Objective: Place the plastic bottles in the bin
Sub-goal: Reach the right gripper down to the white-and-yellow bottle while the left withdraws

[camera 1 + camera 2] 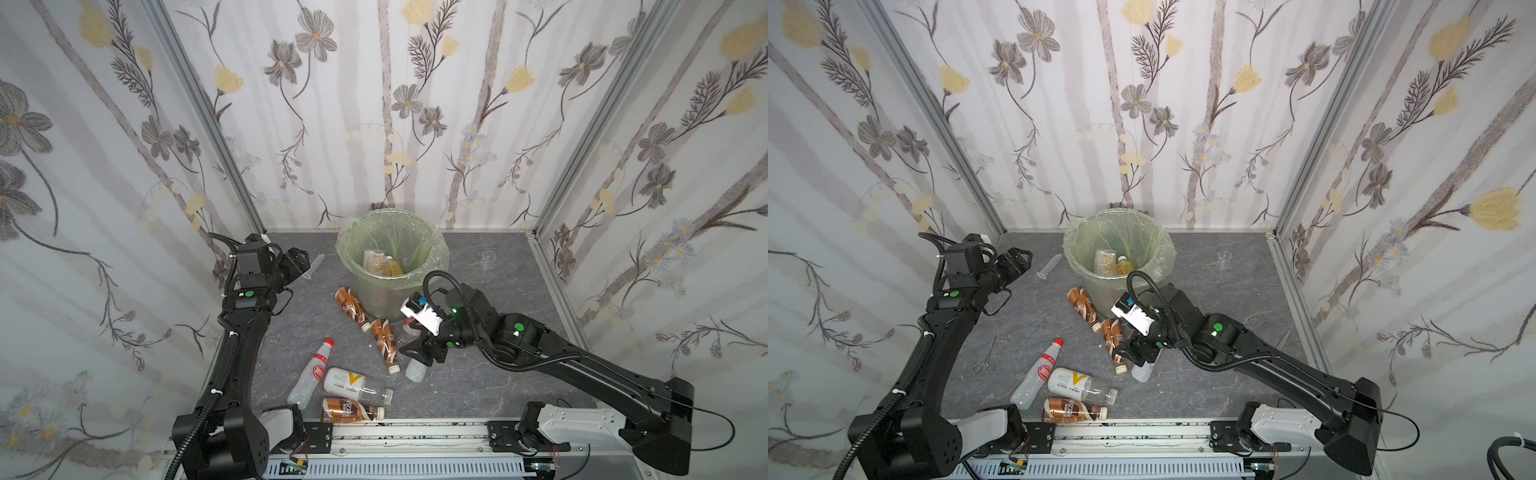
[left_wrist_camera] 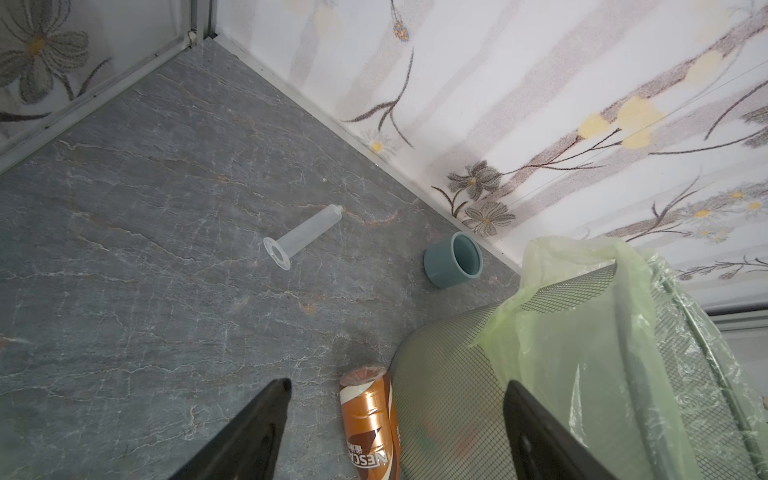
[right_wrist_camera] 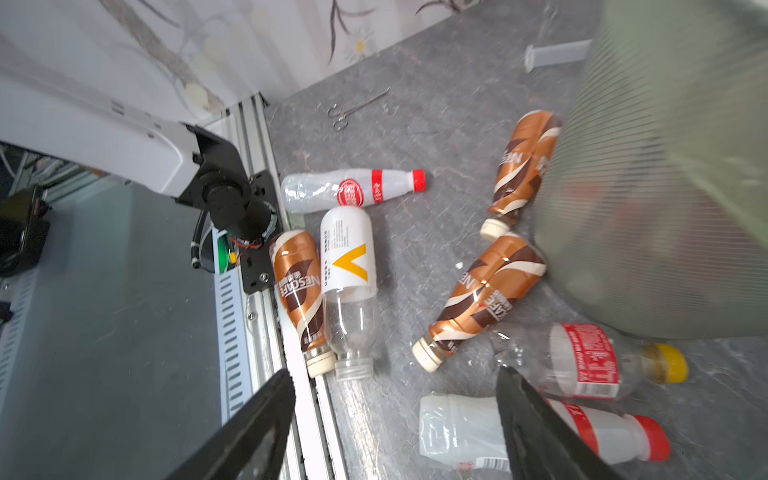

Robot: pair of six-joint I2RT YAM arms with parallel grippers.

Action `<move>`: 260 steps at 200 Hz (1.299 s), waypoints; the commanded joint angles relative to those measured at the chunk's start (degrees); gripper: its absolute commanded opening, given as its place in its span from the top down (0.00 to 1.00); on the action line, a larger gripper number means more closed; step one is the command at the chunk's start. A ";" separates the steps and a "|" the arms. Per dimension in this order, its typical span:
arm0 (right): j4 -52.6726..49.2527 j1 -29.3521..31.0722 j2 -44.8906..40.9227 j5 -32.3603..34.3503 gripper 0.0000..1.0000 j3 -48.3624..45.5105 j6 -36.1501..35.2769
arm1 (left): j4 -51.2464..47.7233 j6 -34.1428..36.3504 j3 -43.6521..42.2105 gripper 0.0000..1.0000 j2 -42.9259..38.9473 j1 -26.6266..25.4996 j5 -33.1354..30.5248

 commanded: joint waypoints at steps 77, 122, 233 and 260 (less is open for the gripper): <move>-0.61 11.94 23.43 1.74 0.28 10.04 -0.02 | 1.26 5.13 -8.78 0.14 -1.08 3.51 2.44; -2.33 15.89 29.80 5.55 0.29 12.60 0.92 | 1.15 6.02 -8.54 0.14 -1.30 4.35 2.14; 0.00 16.45 38.47 10.17 0.26 13.96 3.90 | -0.03 6.55 -7.96 0.14 -3.01 6.59 1.99; -0.17 15.40 39.29 11.30 0.26 14.35 4.25 | -0.36 6.47 -7.47 0.14 -3.06 6.90 2.29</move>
